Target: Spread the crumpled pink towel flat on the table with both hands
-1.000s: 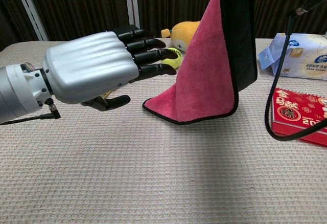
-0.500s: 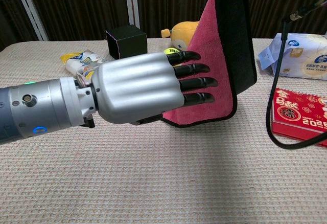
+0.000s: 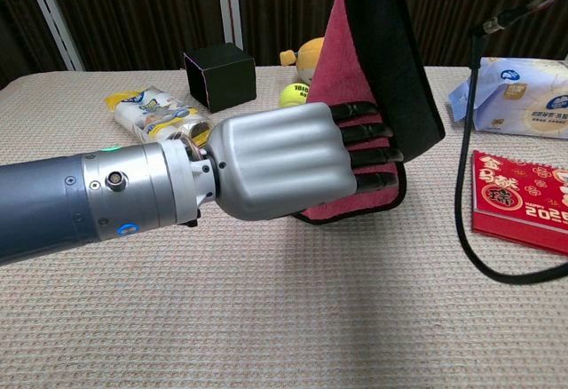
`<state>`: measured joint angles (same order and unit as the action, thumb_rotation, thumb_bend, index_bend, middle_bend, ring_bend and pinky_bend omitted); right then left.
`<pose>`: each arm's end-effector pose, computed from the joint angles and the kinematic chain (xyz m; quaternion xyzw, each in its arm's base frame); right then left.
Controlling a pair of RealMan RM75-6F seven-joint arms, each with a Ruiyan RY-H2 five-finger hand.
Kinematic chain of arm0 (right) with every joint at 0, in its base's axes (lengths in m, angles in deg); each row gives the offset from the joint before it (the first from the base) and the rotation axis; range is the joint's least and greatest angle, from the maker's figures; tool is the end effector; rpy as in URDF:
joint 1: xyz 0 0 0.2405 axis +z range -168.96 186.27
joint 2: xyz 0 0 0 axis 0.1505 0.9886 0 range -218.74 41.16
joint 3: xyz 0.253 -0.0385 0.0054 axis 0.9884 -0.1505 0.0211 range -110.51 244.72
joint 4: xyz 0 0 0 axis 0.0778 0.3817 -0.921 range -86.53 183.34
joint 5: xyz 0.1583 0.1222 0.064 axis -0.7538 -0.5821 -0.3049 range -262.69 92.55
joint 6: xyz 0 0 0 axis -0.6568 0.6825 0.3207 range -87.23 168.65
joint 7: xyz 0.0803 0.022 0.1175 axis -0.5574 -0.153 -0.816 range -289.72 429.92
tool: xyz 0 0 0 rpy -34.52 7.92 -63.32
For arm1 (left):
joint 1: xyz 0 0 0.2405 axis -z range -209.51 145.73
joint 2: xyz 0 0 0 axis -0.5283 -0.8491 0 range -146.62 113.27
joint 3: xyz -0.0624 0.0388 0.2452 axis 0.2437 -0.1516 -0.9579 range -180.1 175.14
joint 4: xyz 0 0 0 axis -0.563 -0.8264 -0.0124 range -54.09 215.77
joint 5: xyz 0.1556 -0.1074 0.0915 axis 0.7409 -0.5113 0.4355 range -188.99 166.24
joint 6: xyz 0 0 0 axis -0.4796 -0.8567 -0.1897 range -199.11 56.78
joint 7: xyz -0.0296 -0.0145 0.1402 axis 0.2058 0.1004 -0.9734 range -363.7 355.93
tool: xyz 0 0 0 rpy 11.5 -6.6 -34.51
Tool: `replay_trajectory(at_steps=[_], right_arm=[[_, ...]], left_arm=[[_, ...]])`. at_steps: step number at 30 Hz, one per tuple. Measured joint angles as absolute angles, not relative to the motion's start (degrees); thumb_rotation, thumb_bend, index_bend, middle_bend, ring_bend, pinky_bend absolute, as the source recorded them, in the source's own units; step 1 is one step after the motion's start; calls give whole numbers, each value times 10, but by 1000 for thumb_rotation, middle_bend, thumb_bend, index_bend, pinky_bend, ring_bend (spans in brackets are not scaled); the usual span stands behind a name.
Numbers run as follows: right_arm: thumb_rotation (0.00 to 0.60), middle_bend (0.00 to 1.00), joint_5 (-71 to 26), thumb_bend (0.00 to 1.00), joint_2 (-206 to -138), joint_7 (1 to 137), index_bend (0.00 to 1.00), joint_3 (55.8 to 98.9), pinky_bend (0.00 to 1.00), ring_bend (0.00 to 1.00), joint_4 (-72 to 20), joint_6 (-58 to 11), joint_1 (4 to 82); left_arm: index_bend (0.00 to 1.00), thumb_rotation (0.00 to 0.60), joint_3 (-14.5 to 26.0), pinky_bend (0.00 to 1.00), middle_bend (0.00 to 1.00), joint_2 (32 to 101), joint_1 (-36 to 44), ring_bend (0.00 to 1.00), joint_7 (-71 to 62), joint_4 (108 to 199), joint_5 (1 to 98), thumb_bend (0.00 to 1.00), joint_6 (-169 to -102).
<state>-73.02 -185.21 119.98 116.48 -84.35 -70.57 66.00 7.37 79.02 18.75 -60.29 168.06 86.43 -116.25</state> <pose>0.0215 -0.2884 0.1016 0.4490 -0.6246 0.4539 0.4497 -0.0258 0.2726 -0.0737 -0.8677 0.1799 -0.3404 0.3145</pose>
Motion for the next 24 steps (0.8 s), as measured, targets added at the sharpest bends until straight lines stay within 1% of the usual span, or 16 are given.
replay_trajectory(at_steps=[9,18,21,24], right_arm=[[600,1000,-719,609,-1862,1198,765,1142,972,1000,-857,-729,680],[600,1000,-723,610,-1853,1186,765,1142,972,1000,-853,-725,674],[600,1000,-726,610,-1848,1181,765,1143,972,1000,-852,-722,669],[600,1000,-728,610,-1840,1177,765,1145,972,1000,-854,-716,664]], left_arm=[[90,600,77,0,23,816,199,0,-638,1670,839,397,-1153],[83,600,73,0,25,842,206,0,-678,1668,816,397,-1155],[83,600,66,0,41,845,209,0,-693,1666,808,397,-1151],[83,600,60,0,81,842,211,0,-709,1666,803,397,-1147]])
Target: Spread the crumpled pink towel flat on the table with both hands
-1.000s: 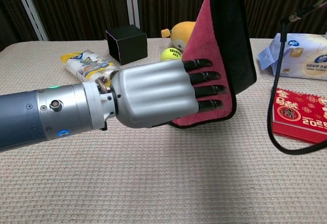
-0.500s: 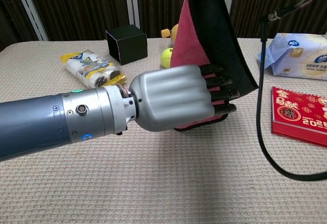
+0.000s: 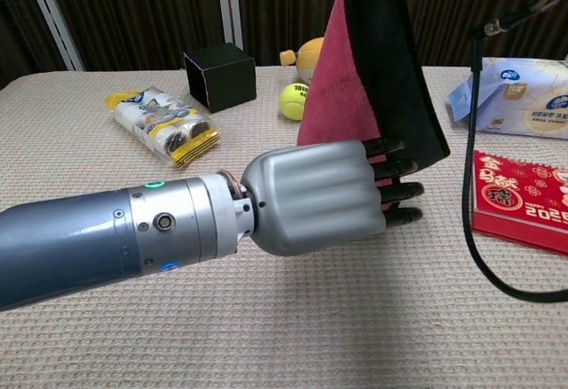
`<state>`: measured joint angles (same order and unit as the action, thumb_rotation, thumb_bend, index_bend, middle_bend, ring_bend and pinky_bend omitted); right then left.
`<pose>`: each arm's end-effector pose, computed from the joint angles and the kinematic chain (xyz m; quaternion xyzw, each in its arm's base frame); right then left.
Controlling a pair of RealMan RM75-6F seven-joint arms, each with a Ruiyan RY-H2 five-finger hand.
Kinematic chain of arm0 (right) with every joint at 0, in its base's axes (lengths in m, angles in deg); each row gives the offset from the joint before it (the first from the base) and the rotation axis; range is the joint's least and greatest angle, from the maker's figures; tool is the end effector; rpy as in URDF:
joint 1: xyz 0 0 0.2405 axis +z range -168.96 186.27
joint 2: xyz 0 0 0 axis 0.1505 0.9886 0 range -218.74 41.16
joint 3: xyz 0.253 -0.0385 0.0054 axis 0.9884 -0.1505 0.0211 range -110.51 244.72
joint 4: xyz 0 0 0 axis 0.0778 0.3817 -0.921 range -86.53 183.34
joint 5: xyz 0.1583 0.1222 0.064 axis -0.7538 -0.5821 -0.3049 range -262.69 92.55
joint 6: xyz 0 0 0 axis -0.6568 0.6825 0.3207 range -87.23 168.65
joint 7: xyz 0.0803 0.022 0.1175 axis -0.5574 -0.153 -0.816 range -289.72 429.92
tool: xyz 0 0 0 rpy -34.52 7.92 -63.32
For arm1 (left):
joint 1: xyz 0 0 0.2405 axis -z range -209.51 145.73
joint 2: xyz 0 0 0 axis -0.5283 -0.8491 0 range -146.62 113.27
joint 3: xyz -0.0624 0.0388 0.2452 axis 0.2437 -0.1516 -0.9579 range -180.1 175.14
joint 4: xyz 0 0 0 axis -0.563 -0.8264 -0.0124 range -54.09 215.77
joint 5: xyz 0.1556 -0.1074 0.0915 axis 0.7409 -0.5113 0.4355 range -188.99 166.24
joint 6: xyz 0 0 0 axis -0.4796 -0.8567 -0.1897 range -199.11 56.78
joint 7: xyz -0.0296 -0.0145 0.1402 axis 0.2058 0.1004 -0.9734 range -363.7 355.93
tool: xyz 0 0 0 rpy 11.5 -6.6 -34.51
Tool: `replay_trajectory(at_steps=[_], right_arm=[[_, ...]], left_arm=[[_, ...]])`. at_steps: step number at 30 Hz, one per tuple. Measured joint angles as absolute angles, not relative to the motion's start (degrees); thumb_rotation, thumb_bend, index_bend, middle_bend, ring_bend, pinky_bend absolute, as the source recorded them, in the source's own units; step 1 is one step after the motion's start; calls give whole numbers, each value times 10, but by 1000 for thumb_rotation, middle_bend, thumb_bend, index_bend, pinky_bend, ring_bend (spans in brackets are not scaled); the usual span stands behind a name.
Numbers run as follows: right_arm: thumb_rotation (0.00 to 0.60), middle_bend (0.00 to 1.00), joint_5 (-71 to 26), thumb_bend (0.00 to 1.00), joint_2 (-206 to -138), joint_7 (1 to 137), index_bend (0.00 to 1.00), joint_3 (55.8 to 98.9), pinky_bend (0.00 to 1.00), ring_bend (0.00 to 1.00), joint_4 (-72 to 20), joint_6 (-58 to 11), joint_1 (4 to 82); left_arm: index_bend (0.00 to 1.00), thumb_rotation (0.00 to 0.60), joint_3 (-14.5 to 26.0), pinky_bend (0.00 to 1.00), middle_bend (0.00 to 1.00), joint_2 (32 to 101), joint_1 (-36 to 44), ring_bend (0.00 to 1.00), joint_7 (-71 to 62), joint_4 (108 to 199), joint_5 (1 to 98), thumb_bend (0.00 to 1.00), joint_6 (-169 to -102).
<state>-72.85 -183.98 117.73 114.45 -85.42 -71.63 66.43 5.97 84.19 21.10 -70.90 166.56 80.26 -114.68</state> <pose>0.0188 -0.2848 0.1028 0.4482 -0.6225 0.4573 0.4500 -0.0148 0.2592 -0.1022 -0.8711 0.2162 -0.3119 0.3117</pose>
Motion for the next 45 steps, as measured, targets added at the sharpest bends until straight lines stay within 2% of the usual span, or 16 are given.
replay_trajectory(at_steps=[9,24,32,45], right_arm=[[600,1000,-736,611,-1813,1167,765,1146,972,1000,-858,-707,647],[600,1000,-749,613,-1788,1147,765,1145,972,1000,-862,-693,629],[600,1000,-753,614,-1785,1140,765,1142,972,1000,-866,-690,631],[600,1000,-750,616,-1787,1132,765,1130,972,1000,-866,-696,641]], left_arm=[[106,600,43,0,227,816,207,0,-717,1673,792,398,-1163],[107,600,25,0,223,760,197,0,-698,1688,804,396,-1197],[108,600,19,0,218,728,188,0,-673,1684,818,319,-1225],[108,600,20,0,210,732,166,0,-638,1622,833,316,-1287]])
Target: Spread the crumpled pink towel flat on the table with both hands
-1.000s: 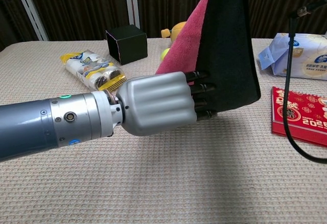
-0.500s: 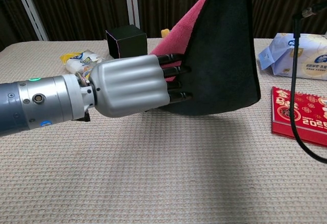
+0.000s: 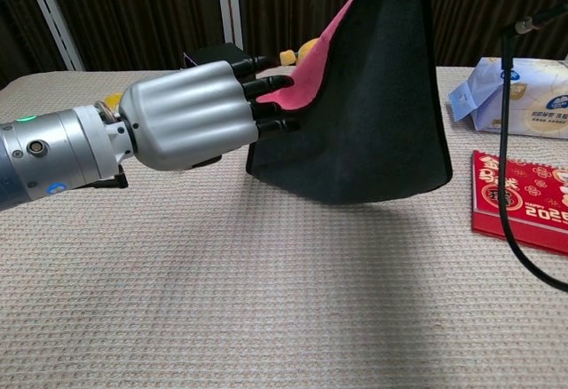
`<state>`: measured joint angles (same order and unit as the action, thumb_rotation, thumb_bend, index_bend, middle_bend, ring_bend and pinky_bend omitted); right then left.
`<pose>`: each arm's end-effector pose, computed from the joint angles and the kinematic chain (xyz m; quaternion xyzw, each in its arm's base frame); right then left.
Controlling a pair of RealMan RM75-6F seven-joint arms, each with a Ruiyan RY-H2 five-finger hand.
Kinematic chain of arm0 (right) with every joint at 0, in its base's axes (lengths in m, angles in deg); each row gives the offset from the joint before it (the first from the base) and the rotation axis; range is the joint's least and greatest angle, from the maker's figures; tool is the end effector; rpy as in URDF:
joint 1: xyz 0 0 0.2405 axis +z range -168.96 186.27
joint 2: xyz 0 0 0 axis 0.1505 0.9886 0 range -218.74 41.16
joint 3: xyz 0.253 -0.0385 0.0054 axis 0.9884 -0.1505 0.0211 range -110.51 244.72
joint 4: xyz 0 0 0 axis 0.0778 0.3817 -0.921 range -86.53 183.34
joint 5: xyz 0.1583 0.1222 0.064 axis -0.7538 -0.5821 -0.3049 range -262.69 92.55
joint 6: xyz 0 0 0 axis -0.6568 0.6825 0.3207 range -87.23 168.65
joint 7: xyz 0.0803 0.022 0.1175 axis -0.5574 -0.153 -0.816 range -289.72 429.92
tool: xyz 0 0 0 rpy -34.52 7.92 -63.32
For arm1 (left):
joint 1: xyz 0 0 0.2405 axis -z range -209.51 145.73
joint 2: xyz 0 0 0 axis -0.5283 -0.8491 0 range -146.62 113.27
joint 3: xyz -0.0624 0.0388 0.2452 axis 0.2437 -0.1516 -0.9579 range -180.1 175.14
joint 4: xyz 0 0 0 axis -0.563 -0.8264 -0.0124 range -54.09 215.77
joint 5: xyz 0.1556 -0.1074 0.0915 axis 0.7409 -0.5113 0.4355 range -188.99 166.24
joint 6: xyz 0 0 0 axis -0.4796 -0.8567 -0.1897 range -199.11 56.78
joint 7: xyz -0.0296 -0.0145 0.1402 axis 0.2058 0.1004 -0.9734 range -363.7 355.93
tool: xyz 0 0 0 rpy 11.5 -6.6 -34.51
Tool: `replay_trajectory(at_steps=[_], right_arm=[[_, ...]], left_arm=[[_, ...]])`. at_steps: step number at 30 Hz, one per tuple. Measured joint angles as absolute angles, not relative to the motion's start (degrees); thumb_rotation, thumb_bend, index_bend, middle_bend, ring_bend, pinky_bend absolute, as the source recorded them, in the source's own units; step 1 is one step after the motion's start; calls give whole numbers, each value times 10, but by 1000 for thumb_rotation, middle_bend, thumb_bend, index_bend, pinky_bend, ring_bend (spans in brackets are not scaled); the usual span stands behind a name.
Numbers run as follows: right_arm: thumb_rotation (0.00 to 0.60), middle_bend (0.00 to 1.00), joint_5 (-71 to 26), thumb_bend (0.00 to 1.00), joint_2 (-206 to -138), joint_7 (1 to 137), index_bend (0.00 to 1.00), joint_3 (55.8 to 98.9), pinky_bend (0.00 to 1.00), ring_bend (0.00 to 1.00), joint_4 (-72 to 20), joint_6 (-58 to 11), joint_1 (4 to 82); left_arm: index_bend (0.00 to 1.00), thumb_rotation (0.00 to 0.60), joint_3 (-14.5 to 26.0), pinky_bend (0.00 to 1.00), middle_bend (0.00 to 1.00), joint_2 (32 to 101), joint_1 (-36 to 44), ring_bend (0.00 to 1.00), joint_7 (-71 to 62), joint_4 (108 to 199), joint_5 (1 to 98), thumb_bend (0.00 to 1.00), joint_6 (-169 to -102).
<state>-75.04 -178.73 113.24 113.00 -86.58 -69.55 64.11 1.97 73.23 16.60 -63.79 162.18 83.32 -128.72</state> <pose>0.0016 -0.2889 0.1133 0.4350 -0.6274 0.4574 0.4560 -0.0851 0.3117 -0.0343 -0.8332 0.2065 -0.2846 0.4267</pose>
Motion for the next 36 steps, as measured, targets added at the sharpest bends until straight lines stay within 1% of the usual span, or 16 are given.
replay_trajectory(at_steps=[9,15,19,22,25,29,32,36], right_arm=[[600,1000,-752,616,-1783,1130,765,1125,972,1000,-866,-692,641],[600,1000,-752,616,-1777,1127,765,1121,972,1000,-866,-688,638],[600,1000,-754,616,-1775,1124,765,1119,972,1000,-866,-683,636],[600,1000,-755,616,-1774,1121,765,1116,972,1000,-866,-680,635],[600,1000,-756,616,-1774,1119,765,1113,972,1000,-866,-677,634],[600,1000,-758,616,-1775,1115,765,1109,972,1000,-866,-672,634],[600,1000,-758,615,-1775,1113,765,1106,972,1000,-866,-669,634],[600,1000,-757,616,-1774,1111,765,1104,972,1000,-866,-667,635]], left_arm=[[105,600,38,0,185,746,150,0,-659,1591,802,316,-1309],[100,600,53,0,125,756,136,0,-665,1576,769,311,-1326],[98,600,64,0,119,769,127,0,-658,1570,740,255,-1334],[84,600,72,0,119,788,120,0,-638,1564,730,245,-1352],[42,600,81,0,107,818,115,0,-601,1550,728,240,-1382],[12,600,90,0,82,870,112,0,-541,1501,733,218,-1421],[10,600,97,0,80,908,114,0,-504,1460,734,215,-1436],[8,600,102,0,73,942,118,0,-471,1429,735,206,-1447]])
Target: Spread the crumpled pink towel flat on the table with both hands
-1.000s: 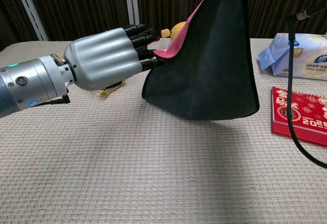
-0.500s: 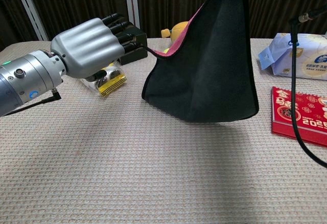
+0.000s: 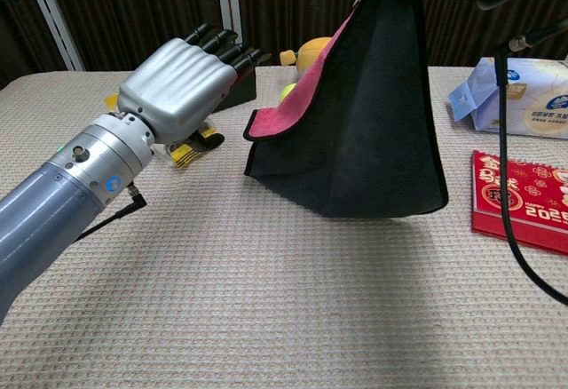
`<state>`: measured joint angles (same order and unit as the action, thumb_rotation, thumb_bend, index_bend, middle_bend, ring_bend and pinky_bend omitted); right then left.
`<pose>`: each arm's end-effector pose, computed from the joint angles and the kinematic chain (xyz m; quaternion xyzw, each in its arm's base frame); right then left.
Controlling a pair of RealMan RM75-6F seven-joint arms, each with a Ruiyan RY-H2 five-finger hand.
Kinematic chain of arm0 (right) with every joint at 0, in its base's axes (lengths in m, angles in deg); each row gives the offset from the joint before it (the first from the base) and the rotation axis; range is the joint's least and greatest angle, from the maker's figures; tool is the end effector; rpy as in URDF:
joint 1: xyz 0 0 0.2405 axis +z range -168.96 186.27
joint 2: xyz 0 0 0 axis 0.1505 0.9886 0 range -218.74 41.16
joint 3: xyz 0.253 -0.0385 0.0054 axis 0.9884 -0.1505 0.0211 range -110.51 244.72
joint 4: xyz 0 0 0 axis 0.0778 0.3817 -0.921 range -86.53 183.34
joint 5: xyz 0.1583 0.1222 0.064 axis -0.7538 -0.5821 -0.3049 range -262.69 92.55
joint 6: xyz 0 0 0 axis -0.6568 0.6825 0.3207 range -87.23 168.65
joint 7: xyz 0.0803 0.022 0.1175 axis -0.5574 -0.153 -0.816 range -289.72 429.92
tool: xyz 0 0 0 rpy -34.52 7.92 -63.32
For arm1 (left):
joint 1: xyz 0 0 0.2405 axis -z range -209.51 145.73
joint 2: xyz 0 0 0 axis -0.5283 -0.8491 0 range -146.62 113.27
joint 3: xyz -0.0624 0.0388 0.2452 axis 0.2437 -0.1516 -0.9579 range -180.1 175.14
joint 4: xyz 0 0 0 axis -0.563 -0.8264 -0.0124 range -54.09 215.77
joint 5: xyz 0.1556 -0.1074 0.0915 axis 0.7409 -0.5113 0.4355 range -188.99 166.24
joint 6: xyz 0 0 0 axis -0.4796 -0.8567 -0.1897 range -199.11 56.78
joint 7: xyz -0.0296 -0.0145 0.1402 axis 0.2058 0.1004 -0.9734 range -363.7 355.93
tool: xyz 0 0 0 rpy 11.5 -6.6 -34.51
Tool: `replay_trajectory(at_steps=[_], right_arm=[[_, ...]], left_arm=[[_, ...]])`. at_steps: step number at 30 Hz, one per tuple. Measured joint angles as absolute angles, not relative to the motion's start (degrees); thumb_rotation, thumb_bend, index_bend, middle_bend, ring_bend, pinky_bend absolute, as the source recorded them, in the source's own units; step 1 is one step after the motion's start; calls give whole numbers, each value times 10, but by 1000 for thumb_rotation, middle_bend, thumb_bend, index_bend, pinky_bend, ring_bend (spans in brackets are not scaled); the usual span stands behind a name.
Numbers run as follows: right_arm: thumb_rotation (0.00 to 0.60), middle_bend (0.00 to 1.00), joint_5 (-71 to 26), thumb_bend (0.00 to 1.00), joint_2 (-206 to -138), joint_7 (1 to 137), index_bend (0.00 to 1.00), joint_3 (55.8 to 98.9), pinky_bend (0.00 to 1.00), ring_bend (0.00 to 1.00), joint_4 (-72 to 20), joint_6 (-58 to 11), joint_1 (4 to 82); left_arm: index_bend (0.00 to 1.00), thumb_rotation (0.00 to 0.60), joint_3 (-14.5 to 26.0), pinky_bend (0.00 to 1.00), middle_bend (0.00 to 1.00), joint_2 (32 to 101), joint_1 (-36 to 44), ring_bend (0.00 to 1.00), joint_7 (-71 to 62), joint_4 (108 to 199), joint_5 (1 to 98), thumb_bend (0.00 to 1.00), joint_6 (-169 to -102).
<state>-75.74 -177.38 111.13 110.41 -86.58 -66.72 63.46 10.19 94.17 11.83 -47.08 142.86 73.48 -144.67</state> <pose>-0.0037 -0.2878 0.1059 0.4494 -0.6319 0.4468 0.4463 -0.0880 0.3352 -0.0649 -0.7293 -0.0576 -0.4088 0.5455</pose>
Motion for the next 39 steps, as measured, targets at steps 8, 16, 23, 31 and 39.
replay_trajectory(at_steps=[8,16,23,31,39], right_arm=[[600,1000,-760,616,-1772,1105,765,1100,972,1000,-863,-661,631],[600,1000,-760,616,-1770,1101,765,1097,972,1000,-861,-655,632],[600,1000,-760,616,-1772,1100,765,1093,972,1000,-860,-656,634],[600,1000,-759,616,-1773,1097,765,1091,972,1000,-856,-654,637],[600,1000,-765,617,-1769,1094,765,1093,972,1000,-854,-649,635]], left_arm=[[329,600,99,0,114,965,121,0,-429,1411,743,199,-1461],[430,600,88,0,120,986,121,0,-366,1378,764,202,-1485],[454,600,83,0,118,1008,123,0,-340,1341,774,204,-1496],[494,600,85,0,120,1031,129,0,-315,1301,775,209,-1498],[518,600,87,0,126,1059,138,0,-286,1241,782,220,-1511]])
